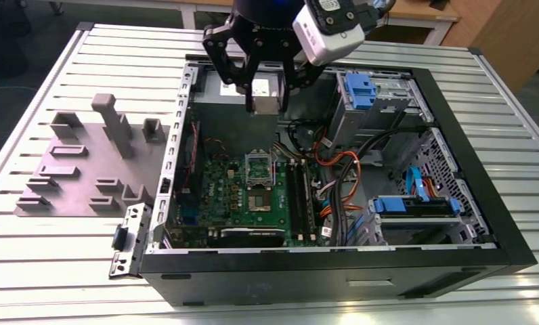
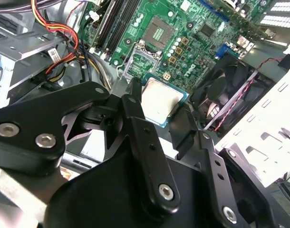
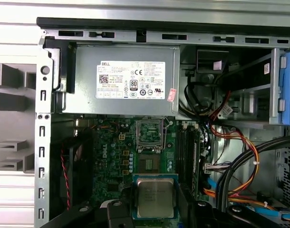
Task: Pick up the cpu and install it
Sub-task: 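Place the cpu into insertion slot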
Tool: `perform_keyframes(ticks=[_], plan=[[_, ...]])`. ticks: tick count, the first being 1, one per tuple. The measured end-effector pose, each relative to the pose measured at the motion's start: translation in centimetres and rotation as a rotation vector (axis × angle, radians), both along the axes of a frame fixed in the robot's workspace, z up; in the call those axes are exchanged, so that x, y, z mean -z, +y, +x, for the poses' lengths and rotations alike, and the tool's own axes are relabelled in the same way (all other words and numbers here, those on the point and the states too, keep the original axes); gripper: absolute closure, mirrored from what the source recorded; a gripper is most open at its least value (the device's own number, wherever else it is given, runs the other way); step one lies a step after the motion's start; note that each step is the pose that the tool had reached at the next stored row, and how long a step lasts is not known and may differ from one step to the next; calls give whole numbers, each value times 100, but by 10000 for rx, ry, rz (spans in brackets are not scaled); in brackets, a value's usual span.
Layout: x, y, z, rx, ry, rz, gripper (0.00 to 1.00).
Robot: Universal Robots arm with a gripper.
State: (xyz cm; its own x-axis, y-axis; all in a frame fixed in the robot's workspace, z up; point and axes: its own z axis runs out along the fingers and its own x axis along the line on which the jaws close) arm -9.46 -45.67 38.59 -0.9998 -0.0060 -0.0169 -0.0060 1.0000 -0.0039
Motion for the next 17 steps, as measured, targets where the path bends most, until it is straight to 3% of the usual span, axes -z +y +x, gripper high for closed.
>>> perform_keyframes(ticks=[3,10,12,17], plan=[[4,-42,0,5,-1,1,53],[4,-46,0,6,-1,0,53],[4,-103,0,5,-1,1,53],[4,-104,0,5,-1,0,53]])
